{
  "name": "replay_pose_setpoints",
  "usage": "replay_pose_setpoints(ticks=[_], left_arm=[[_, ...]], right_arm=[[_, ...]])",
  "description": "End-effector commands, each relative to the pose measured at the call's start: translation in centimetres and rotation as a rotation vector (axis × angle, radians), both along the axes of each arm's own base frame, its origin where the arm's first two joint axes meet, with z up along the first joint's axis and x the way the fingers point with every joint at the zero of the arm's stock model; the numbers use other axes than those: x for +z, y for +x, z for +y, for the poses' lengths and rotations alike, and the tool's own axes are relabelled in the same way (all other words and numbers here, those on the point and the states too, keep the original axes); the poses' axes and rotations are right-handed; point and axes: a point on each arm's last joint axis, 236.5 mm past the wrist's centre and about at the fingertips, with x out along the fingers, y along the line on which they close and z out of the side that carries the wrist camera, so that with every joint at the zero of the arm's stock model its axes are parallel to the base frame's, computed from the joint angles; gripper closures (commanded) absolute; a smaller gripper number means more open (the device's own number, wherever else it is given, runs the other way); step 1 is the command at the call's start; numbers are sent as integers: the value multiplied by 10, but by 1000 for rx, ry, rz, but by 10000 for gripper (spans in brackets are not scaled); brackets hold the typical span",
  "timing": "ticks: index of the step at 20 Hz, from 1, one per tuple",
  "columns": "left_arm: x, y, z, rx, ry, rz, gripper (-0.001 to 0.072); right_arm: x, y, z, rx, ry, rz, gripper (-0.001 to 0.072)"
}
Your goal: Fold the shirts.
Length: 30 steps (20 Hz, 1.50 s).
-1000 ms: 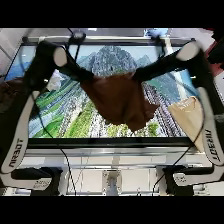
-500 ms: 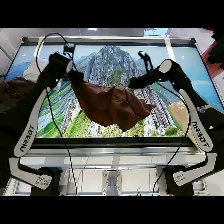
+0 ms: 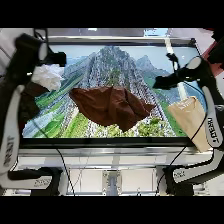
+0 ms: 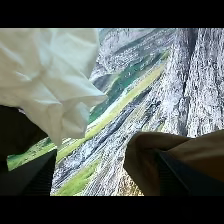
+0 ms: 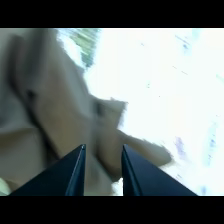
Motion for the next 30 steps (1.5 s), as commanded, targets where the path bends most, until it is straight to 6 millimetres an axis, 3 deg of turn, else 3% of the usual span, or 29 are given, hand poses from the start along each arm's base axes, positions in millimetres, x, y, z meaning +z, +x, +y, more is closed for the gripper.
replay_pose_setpoints(ticks=[1, 3, 6, 9, 11, 13, 16, 20, 25, 30], left_arm=[[36, -52, 15, -26, 6, -55, 19], [-1, -104, 20, 15, -73, -6, 19], [-97, -169, -7, 153, -423, 63, 18], [-177, -190, -55, 323, -864, 96, 19], [-208, -194, -78, 390, -1067, 122, 19], [-237, -210, -95, 400, -1105, 222, 19], [-255, -214, -127, 355, -1126, 296, 19], [-281, -216, -148, 413, -1157, 348, 20], [-280, -199, -166, 342, -1165, 348, 36], [-296, -192, -186, 330, -1138, 450, 37]], right_arm=[[3, -23, -63, -78, -55, 58, 420], [5, -29, -84, -102, -53, 65, 420], [8, -31, -93, -119, -25, 61, 421], [20, -26, -70, -70, 60, 17, 421], [29, -24, -55, -45, 129, -4, 421], [35, -24, -46, -39, 170, -10, 422], [41, -28, -36, -25, 215, 1, 443], [59, -30, -28, -20, 248, -27, 443], [71, -34, -27, -16, 239, -50, 443], [71, -40, -24, -13, 251, -19, 443]])
